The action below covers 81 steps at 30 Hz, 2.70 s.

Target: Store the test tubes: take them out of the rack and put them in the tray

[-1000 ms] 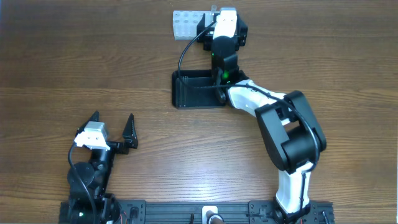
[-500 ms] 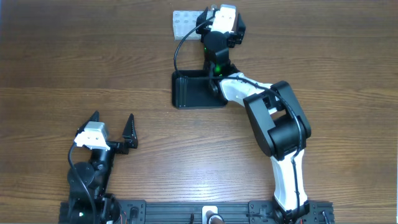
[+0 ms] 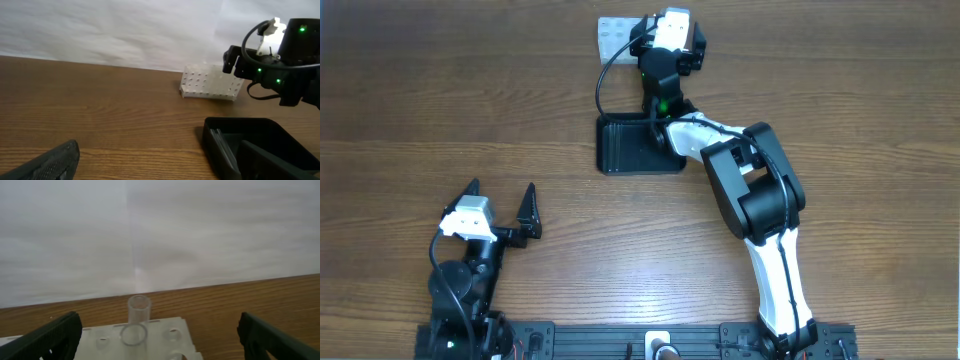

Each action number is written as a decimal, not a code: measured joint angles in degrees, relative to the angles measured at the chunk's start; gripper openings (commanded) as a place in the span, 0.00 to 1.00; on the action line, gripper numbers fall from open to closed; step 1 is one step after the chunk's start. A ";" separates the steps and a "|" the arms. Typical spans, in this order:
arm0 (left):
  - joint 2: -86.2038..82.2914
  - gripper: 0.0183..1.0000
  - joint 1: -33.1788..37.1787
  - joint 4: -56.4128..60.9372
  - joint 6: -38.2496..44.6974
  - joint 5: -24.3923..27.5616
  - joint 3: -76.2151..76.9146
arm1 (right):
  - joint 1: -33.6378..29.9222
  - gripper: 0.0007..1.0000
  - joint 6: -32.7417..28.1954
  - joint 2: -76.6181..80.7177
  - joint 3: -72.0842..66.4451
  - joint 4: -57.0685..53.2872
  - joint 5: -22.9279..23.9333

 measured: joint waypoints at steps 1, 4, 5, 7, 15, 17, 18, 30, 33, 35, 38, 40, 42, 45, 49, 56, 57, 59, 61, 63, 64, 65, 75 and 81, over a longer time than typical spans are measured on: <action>0.00 1.00 0.00 0.00 0.00 0.00 0.00 | 0.00 0.99 -0.04 0.15 0.61 -0.46 -0.39; 0.00 1.00 0.00 0.00 0.00 0.00 0.00 | 0.04 0.96 -0.07 0.46 1.99 -1.75 -1.14; 0.00 1.00 0.00 -0.02 0.00 0.00 0.00 | 0.04 0.96 0.00 0.52 2.40 -2.36 -1.49; 0.00 1.00 0.00 -0.02 0.00 0.00 0.00 | 0.11 0.92 -0.13 0.55 3.02 -3.65 -2.43; 0.00 1.00 0.00 0.00 0.00 0.00 0.00 | 0.20 0.81 -0.26 0.63 3.39 -4.55 -3.80; 0.00 1.00 0.00 0.00 0.00 0.00 0.00 | 0.20 0.75 -0.42 0.63 3.39 -4.72 -3.89; 0.00 1.00 0.00 0.00 0.00 0.00 0.00 | 0.20 0.72 -0.33 0.63 3.41 -4.81 -3.89; 0.00 1.00 0.00 -0.02 0.00 0.00 0.00 | 0.20 0.65 -0.17 0.63 3.43 -8.00 -4.15; 0.00 1.00 0.00 0.00 0.00 0.00 0.00 | 0.20 0.60 -0.20 0.63 3.43 -8.02 -4.28; 0.00 1.00 0.00 -0.02 0.00 0.00 0.00 | 0.20 0.57 -0.20 0.63 3.43 -8.35 -4.39; 0.00 1.00 0.00 -0.02 0.00 0.00 0.00 | 0.20 0.55 -0.09 0.63 3.43 -8.94 -4.74; 0.00 1.00 0.00 -0.02 0.00 0.00 0.00 | 0.20 0.54 -0.04 0.63 3.43 -9.51 -4.94; 0.00 1.00 0.00 0.00 0.00 0.00 0.00 | 0.20 0.52 -0.04 0.63 3.43 -9.88 -4.98; 0.00 1.00 0.00 0.00 0.00 0.00 0.00 | 0.20 0.50 -0.04 0.63 3.43 -9.92 -5.03; 0.00 1.00 0.00 -0.02 0.00 0.00 0.00 | 0.20 0.47 -0.04 0.63 3.43 -9.92 -5.14; 0.00 1.00 0.00 0.00 0.00 0.00 0.00 | 0.20 0.46 0.07 0.63 3.43 -9.92 -5.18; 0.00 1.00 0.00 0.00 0.00 0.00 0.00 | 0.20 0.46 0.04 0.63 3.43 -9.92 -5.18; 0.00 1.00 0.00 -0.02 0.00 0.00 0.00 | 0.20 0.46 0.07 0.63 3.43 -9.92 -5.18; 0.00 1.00 0.00 -0.02 0.00 0.00 0.00 | 0.20 0.45 0.09 0.63 3.43 -9.92 -5.18; 0.00 1.00 0.00 -0.02 0.00 0.00 0.00 | 0.20 0.43 0.02 0.63 3.43 -9.92 -5.18; 0.00 1.00 0.00 0.00 0.00 0.00 0.00 | 0.20 0.42 0.00 0.63 3.43 -9.92 -5.18; 0.00 1.00 0.00 -0.02 0.00 0.00 0.00 | 0.20 0.40 -0.04 0.63 3.43 -9.92 -5.18; 0.00 1.00 0.00 0.00 0.00 0.00 0.00 | 0.20 0.33 0.11 0.63 3.43 -9.92 -5.18; 0.00 1.00 0.00 -0.02 0.00 0.00 0.00 | 0.20 0.30 0.04 0.63 3.43 -9.92 -5.18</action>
